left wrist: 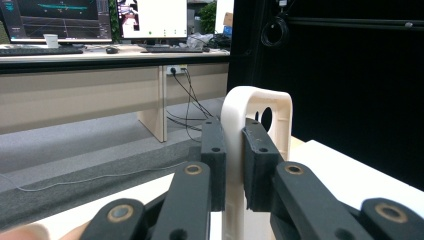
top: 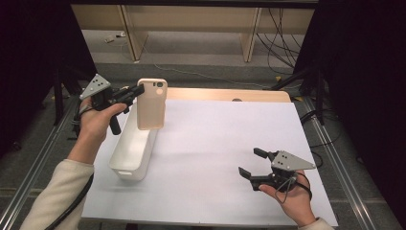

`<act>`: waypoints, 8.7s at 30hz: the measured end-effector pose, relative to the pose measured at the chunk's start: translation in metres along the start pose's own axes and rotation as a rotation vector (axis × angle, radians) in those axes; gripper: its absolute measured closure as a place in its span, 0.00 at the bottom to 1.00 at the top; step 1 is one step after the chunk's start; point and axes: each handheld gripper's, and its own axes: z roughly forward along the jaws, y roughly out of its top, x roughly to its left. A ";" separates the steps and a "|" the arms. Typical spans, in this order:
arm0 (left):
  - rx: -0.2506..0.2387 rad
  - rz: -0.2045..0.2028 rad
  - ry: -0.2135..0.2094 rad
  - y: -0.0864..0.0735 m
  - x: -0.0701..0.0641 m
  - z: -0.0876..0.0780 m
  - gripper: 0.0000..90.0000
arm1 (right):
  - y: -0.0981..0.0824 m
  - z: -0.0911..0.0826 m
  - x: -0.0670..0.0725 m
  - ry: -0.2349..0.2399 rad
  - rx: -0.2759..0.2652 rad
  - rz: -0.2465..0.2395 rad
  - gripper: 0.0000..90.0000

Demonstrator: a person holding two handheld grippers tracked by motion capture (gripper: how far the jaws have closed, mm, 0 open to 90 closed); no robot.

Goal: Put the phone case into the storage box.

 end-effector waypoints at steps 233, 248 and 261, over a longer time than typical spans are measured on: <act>0.024 0.068 0.099 -0.028 0.088 0.072 0.90 | -0.006 -0.001 0.001 0.032 0.036 0.031 0.20; 0.031 0.072 0.099 -0.030 0.090 0.074 0.90 | -0.006 -0.001 -0.001 0.035 0.018 0.013 0.20; 0.042 0.071 0.104 -0.035 0.093 0.074 0.90 | -0.007 0.001 0.000 0.025 0.008 0.016 0.20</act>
